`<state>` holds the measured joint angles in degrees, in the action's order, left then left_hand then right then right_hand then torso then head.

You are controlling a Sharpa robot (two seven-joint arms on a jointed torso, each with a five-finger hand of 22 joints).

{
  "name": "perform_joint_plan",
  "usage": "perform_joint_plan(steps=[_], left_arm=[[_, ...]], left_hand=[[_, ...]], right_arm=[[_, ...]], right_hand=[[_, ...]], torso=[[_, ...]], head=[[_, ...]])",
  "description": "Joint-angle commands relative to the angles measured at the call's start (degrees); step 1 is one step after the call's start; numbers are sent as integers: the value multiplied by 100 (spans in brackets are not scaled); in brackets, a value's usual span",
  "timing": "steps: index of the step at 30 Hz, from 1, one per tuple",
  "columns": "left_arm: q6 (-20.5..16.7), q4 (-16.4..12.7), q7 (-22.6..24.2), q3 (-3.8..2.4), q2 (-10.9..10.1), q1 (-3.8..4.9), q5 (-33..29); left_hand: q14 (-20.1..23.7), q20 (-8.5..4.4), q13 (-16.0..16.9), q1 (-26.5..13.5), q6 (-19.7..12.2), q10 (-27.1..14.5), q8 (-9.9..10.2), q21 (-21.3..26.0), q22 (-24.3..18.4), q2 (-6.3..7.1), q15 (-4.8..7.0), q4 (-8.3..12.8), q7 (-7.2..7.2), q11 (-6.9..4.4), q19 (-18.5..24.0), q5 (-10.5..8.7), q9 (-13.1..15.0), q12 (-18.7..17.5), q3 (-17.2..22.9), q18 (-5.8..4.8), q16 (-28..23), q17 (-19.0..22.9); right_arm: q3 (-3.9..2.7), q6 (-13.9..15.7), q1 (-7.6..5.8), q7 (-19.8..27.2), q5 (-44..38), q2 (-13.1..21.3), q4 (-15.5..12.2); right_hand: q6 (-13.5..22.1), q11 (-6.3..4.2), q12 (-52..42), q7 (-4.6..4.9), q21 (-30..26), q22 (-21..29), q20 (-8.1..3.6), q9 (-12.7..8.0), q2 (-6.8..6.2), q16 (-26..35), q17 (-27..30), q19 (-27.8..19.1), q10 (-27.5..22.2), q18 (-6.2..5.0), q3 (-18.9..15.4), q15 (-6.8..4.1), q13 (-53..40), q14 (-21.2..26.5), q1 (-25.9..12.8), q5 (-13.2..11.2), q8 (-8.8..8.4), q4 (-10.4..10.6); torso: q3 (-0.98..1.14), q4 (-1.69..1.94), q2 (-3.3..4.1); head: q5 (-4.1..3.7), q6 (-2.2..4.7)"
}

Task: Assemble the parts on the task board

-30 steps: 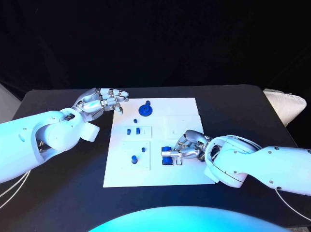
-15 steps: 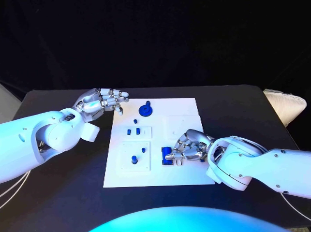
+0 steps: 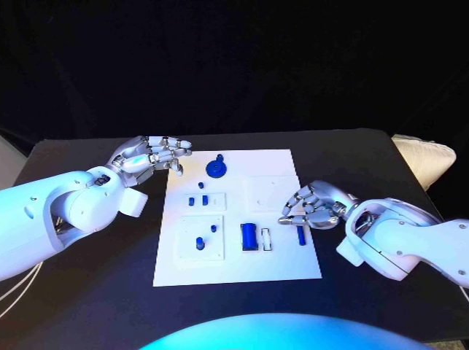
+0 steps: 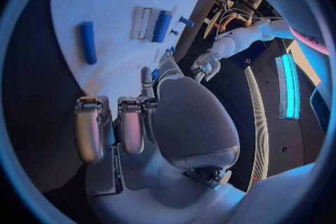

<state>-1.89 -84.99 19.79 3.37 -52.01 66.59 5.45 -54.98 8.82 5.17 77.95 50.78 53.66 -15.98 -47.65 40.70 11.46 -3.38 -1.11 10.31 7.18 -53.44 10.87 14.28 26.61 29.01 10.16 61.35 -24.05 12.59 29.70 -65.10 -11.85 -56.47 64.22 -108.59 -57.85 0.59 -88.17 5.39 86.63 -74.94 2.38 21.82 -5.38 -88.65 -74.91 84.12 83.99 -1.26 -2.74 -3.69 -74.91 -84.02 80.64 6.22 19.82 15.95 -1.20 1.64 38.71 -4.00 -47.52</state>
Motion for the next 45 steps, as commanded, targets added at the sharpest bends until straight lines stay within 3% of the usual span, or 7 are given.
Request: perform_joint_plan(steps=[1,3,6,8,21,34,45], left_arm=[[91,-14,88,-2,23,-1,-28],[102,-18,102,-2,28,-3,-28],[114,-18,122,-2,38,-7,-28],[121,-19,129,-2,40,-10,-28],[171,-14,121,-2,45,-24,-28],[200,-23,109,-2,24,-30,-27],[252,-31,60,-2,1,-31,-20]], left_hand=[[13,-17,-5,-33,22,-25,-33,38,-7,-31,15,-27,-5,-3,-41,-30,-6,-18,9,36,39,6],[13,-17,-5,-33,22,-25,-33,38,-7,-31,15,-27,-5,-3,-41,-30,-6,-18,9,36,39,6],[13,-16,-5,-34,21,-23,-34,39,-7,-30,15,-29,-4,-3,-42,-31,-6,-17,8,36,39,6],[13,-16,-5,-34,21,-23,-34,39,-7,-30,15,-29,-4,-3,-42,-31,-6,-17,8,36,39,6],[14,-16,-4,-22,20,-15,-37,45,-11,-39,16,-30,-7,-6,-47,-30,-8,-11,12,37,43,7],[14,-16,-4,-22,20,-15,-37,45,-11,-39,16,-30,-7,-6,-47,-30,-8,-11,12,37,43,7],[16,-18,-5,-10,22,-11,-42,48,-13,-45,17,-29,-7,-7,-51,-30,-9,-7,17,37,45,8]], right_arm=[[4,-104,-24,293,64,198,65],[5,-182,-34,228,-110,318,101],[7,-317,-40,29,-443,464,116],[9,-401,-32,-151,-736,531,107],[12,-519,269,-835,-1634,510,11],[13,-512,424,-1179,-1907,248,135],[17,-551,543,-1509,-2683,-72,320]], right_hand=[[32,26,-16,-1,33,-1400,38,-12,-17,11,-1080,504,517,62,49,60,-1413,-507,63,44,-37,-2],[18,30,-9,3,36,-1402,47,-31,-51,9,-1085,505,513,63,76,65,-1409,-508,117,269,-55,1],[-24,27,6,-4,26,-1399,51,-38,-80,12,-1079,502,506,60,79,66,-1401,-506,112,323,-50,22],[-98,7,59,-28,-15,-1386,47,-60,-135,26,-1042,490,479,51,129,51,-1371,-497,158,643,-52,41],[-239,-20,80,-60,-14,-1389,28,-94,-229,32,-1034,492,472,52,99,28,-1360,-495,-198,521,-35,83],[-271,-30,58,-74,16,-1401,20,-115,-240,25,-1059,501,484,59,91,20,-1373,-501,-518,587,-34,89],[-329,-52,19,-101,70,-1420,8,-113,-287,11,-1099,517,505,70,95,5,-1396,-510,-709,521,0,84]], torso=[[-5,-10,-1],[-1,-27,0],[5,-26,2],[10,-33,3],[1,-13,3],[-2,-7,7],[-2,-5,3]], head=[[-44,22],[-63,24],[-89,25],[-103,22],[-134,-14],[-138,-40],[-116,-75]])
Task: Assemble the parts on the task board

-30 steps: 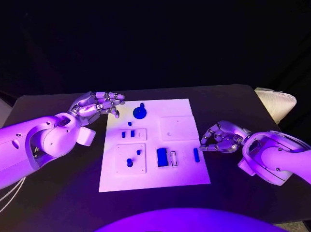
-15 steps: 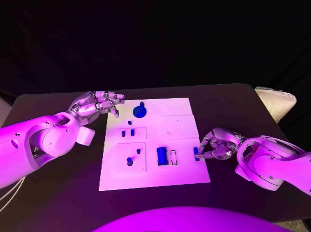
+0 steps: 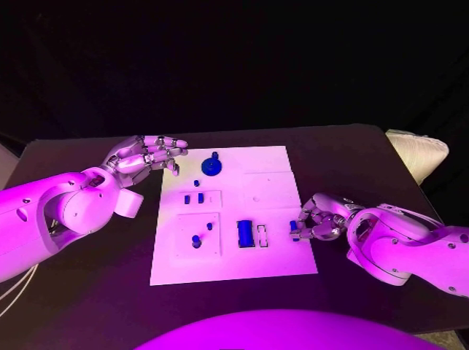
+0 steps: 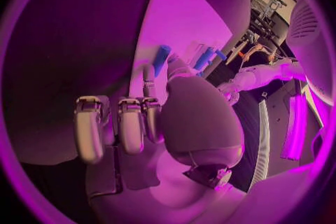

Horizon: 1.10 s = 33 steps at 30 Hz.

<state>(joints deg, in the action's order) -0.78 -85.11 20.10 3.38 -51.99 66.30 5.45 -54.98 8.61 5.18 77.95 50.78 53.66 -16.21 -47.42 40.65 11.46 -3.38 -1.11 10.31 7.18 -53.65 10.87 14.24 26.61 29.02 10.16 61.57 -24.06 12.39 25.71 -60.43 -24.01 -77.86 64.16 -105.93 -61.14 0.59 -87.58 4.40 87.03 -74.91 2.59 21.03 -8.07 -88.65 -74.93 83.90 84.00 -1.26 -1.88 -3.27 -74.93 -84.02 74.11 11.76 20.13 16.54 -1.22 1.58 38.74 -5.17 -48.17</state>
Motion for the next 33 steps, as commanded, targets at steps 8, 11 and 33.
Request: perform_joint_plan(steps=[8,11,33], left_arm=[[161,-27,16,-3,-18,-2,-18],[165,-32,14,-3,-28,-2,-17],[163,-52,7,-3,-53,-2,-9]], left_hand=[[16,4,-6,-10,22,-11,-19,25,-7,-45,17,-30,-7,-7,-30,-30,-5,-7,17,38,23,9],[16,4,-6,-10,22,-11,-19,25,-7,-45,17,-30,-7,-7,-30,-30,-5,-7,17,38,23,9],[19,2,-7,1,24,-7,-25,29,-10,-51,17,-31,-6,-7,-35,-30,-6,-3,21,37,26,11]], right_arm=[[37,-233,167,-547,-992,-253,143],[37,-307,185,-603,-1156,-303,165],[32,363,182,-432,-892,-322,-136]], right_hand=[[-2,-88,-25,-33,20,-1424,-51,-81,-24,16,-1090,538,498,69,624,-73,-1389,-507,736,-213,-51,-70],[-13,-79,40,-21,5,-1421,-55,-126,-148,23,-1077,534,467,66,962,-69,-1355,-504,1025,-161,-89,-122],[-124,-107,-50,-43,142,-1467,-71,-129,-575,-22,-1211,573,515,95,2578,-90,-1409,-533,686,1515,-20,-203]], torso=[[-6,7,-4],[-11,0,-6],[-5,-12,-4]], head=[[15,-38],[24,-42],[50,-21]])
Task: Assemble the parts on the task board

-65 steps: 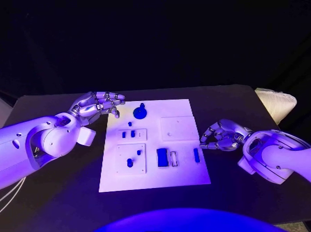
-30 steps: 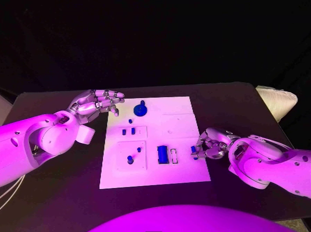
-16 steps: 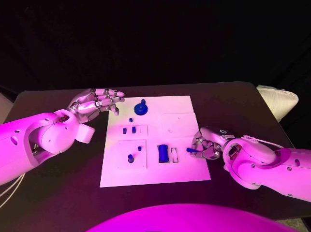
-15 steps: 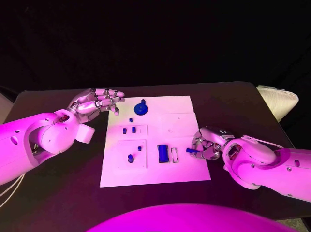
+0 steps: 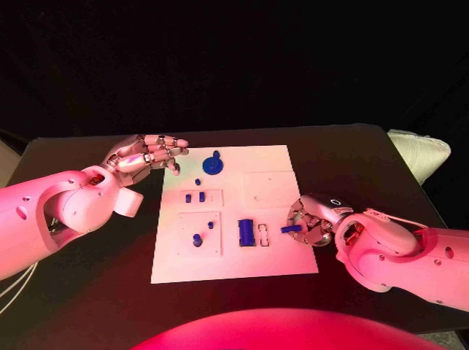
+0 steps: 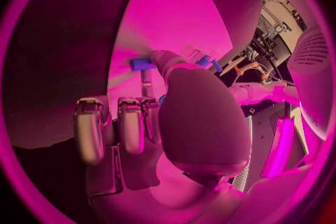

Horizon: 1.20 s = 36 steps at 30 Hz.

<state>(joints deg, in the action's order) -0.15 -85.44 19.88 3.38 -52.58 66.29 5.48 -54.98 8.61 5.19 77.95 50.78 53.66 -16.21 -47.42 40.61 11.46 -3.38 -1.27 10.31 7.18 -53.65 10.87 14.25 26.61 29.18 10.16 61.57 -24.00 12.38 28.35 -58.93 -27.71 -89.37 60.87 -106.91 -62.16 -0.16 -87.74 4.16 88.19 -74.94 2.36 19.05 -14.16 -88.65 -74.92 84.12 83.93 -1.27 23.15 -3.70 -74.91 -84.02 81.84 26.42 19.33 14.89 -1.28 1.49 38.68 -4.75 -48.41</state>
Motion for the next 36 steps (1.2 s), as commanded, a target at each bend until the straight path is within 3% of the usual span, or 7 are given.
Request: perform_joint_plan(steps=[1,8,14,19,24,27,36], left_arm=[[100,-20,30,-3,5,-1,-12],[94,-22,26,-3,7,-1,-11],[92,-28,24,-3,7,-1,-11],[96,-38,19,-3,0,-1,-11],[103,-47,10,-3,-10,-1,-11],[114,-53,1,-3,-13,0,-11],[140,-63,-18,-3,-24,0,-9]], left_hand=[[19,2,-8,1,24,-7,-26,29,-5,-51,17,-15,-6,-7,-35,-30,-7,-3,4,37,26,5],[20,2,-7,4,28,0,-30,31,-6,-55,18,-17,-6,-8,-38,-31,-8,2,5,37,28,6],[20,2,-7,4,28,0,-30,31,-6,-55,18,-17,-6,-8,-38,-31,-8,2,5,37,28,6],[20,2,-7,4,28,0,-30,31,-6,-55,18,-17,-6,-8,-38,-31,-8,2,5,37,28,6],[20,2,-7,4,28,0,-30,31,-6,-55,18,-17,-6,-8,-38,-31,-8,2,5,37,28,6],[20,2,-7,2,34,11,-36,33,-7,-56,19,-23,-6,-9,-41,-33,-8,9,2,37,32,7],[20,2,-7,-2,35,11,-38,35,-8,-54,18,-27,-5,-9,-42,-35,-9,9,-1,36,33,7]], right_arm=[[32,159,16,-31,318,12,-72],[29,428,-111,99,653,6,-255],[28,483,-158,98,983,-119,-289],[27,455,-170,-20,1152,-243,-249],[27,351,-173,-154,1222,-370,-211],[27,211,-174,-237,1259,-470,-174],[27,23,-165,-329,1244,-604,-111]], right_hand=[[-21,-32,-36,-20,29,-1465,-49,70,34,-23,-1214,551,523,96,79,-47,-1411,-533,-90,53,62,-40],[-11,-40,-92,-30,100,-1484,-55,113,44,-48,-1278,569,549,110,191,-53,-1441,-548,-226,120,113,-79],[19,-55,-137,-51,120,-1490,-65,163,12,-61,-1312,574,570,114,224,-64,-1464,-555,-586,-276,170,-42],[20,-53,-190,-51,126,-1491,-66,175,4,-65,-1324,575,593,115,191,-63,-1492,-557,-775,-445,186,22],[-7,-56,-226,-57,134,-1493,-66,191,-15,-88,-1384,577,607,117,59,-64,-1509,-570,-1018,-438,215,121],[-31,-62,-226,-66,135,-1493,-65,194,47,-96,-1406,577,607,117,-81,-67,-1509,-575,-1236,-695,228,166],[-107,-92,-226,-99,83,-1479,-80,195,153,-46,-1280,565,607,107,-209,-92,-1509,-547,-1498,-716,251,177]], torso=[[-1,-2,-1],[-7,0,-1],[-7,4,1],[-2,7,1],[-9,5,4],[-3,2,4],[1,2,0]], head=[[9,4],[24,-1],[16,-6],[12,-22],[8,-33],[9,-47],[17,-65]])
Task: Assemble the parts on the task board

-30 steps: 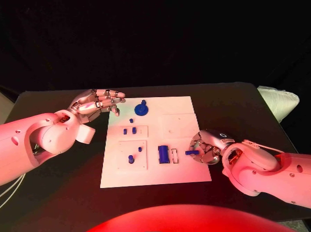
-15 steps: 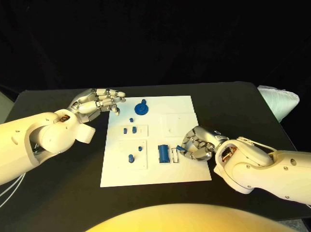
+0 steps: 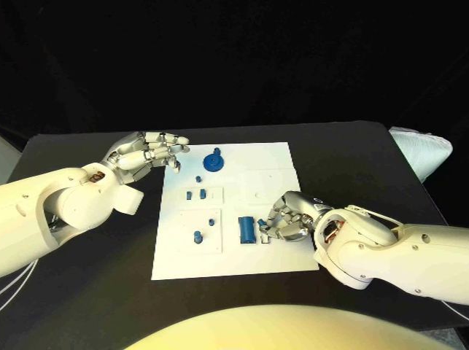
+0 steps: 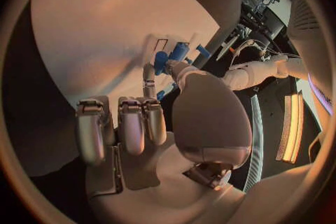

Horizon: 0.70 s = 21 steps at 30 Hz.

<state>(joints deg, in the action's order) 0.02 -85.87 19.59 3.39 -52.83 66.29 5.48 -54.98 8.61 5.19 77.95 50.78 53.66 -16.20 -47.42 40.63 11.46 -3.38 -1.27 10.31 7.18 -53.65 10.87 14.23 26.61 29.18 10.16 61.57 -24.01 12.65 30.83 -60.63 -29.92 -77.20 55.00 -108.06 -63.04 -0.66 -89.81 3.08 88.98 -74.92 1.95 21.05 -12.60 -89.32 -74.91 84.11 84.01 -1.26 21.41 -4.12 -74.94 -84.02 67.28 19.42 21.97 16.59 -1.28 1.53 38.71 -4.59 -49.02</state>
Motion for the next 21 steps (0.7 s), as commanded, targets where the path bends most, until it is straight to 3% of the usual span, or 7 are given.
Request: perform_joint_plan(steps=[1,21], left_arm=[[124,-20,10,-3,1,0,-9],[151,-17,-9,-3,-3,0,-5]], left_hand=[[20,2,-7,-2,35,11,-38,35,-10,-54,18,-28,-5,-9,-42,-35,-8,9,-1,36,33,8],[21,3,-9,-10,36,12,-42,39,-12,-54,17,-37,-5,-8,-44,-36,-9,10,-5,35,36,9]], right_arm=[[0,-229,6,-112,26,-20,6],[1,-361,7,-163,-120,-33,28]], right_hand=[[-22,-43,-19,8,17,-1486,-39,-6,3,19,-1288,569,599,109,-43,-52,-1506,-548,-60,-12,-13,7],[-46,-57,-19,-10,27,-1488,-46,-7,72,3,-1329,572,599,111,-55,-61,-1506,-558,-109,22,-7,-6]], torso=[[1,-2,-2],[6,-6,1]], head=[[5,-7],[0,-30]])
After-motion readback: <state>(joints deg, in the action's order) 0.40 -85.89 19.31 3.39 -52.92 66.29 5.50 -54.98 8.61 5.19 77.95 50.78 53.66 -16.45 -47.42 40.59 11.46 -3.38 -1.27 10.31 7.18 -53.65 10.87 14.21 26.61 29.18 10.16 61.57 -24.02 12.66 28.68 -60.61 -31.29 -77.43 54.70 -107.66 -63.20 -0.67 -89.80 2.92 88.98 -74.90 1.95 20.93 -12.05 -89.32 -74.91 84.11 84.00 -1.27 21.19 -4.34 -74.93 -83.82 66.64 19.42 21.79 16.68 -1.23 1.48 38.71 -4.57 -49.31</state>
